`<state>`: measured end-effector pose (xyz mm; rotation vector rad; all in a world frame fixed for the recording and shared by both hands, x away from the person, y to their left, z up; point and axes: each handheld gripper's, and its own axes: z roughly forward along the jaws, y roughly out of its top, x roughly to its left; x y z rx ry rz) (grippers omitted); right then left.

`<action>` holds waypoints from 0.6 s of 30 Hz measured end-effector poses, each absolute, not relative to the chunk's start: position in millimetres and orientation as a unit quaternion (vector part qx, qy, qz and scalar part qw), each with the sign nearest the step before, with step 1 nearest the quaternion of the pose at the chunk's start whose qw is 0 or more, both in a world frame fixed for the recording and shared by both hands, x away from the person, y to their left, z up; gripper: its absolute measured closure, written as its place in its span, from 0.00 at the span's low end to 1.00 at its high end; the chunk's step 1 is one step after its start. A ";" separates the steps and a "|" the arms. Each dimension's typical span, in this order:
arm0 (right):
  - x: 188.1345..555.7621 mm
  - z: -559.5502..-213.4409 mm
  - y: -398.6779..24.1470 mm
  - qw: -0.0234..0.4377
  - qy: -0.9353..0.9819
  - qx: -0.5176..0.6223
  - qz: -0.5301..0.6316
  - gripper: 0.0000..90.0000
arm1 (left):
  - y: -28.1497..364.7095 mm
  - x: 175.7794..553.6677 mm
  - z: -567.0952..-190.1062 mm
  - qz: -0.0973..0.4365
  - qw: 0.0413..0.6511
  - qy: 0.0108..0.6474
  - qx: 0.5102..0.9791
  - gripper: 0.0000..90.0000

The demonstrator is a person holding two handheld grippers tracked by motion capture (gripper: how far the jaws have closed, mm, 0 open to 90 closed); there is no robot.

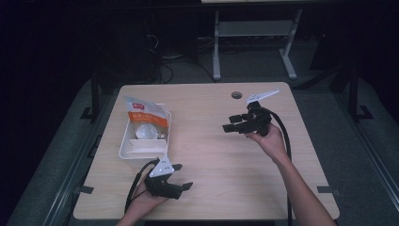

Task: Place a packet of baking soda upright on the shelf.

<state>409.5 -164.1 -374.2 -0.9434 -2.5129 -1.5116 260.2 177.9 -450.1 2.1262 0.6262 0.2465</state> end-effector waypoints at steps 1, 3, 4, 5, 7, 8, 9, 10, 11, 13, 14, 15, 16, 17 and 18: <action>408.2 -376.4 -168.4 0.033 -0.815 -0.309 -0.489 0.39 | 177.9 260.3 -450.1 0.099 0.440 0.253 0.856 0.26; 407.5 -377.3 -170.6 0.032 -0.814 -0.310 -0.489 0.39 | 177.8 260.6 -450.4 0.099 0.440 0.253 0.856 0.26; 406.5 -378.0 -172.9 0.033 -0.813 -0.312 -0.491 0.39 | 177.7 260.7 -450.5 0.099 0.440 0.253 0.856 0.26; 405.1 -379.6 -176.9 0.033 -0.811 -0.315 -0.492 0.39 | 177.5 260.7 -450.6 0.099 0.440 0.253 0.856 0.26; 404.2 -380.1 -178.7 0.035 -0.810 -0.317 -0.492 0.38 | 177.4 260.8 -450.8 0.099 0.439 0.252 0.857 0.26; 403.3 -380.7 -180.6 0.035 -0.810 -0.318 -0.492 0.38 | 177.3 260.8 -450.8 0.099 0.439 0.253 0.857 0.26; 402.2 -381.1 -182.1 0.034 -0.809 -0.318 -0.493 0.38 | 177.3 260.9 -450.9 0.099 0.439 0.253 0.856 0.26; 401.2 -381.4 -183.8 0.034 -0.809 -0.318 -0.493 0.38 | 177.2 261.0 -451.0 0.099 0.439 0.253 0.856 0.26; 399.5 -381.3 -186.7 0.037 -0.809 -0.321 -0.491 0.37 | 177.0 261.0 -451.1 0.098 0.440 0.254 0.856 0.26; 398.8 -381.0 -188.2 0.038 -0.809 -0.321 -0.491 0.37 | 176.7 261.0 -451.1 0.099 0.439 0.253 0.856 0.26; 397.9 -380.6 -189.7 0.039 -0.809 -0.323 -0.491 0.37 | 176.7 260.9 -450.8 0.100 0.438 0.253 0.857 0.26; 396.9 -380.6 -191.3 0.036 -0.807 -0.322 -0.493 0.37 | 176.6 260.7 -450.7 0.100 0.438 0.253 0.857 0.26; 395.7 -380.6 -192.9 0.033 -0.807 -0.321 -0.494 0.37 | 176.6 260.7 -450.6 0.100 0.439 0.253 0.856 0.26; 394.6 -380.5 -194.5 0.033 -0.807 -0.323 -0.493 0.37 | 176.6 260.8 -450.6 0.101 0.439 0.253 0.856 0.26; 393.7 -380.9 -196.3 0.034 -0.806 -0.323 -0.494 0.37 | 176.7 260.8 -450.7 0.101 0.439 0.253 0.856 0.26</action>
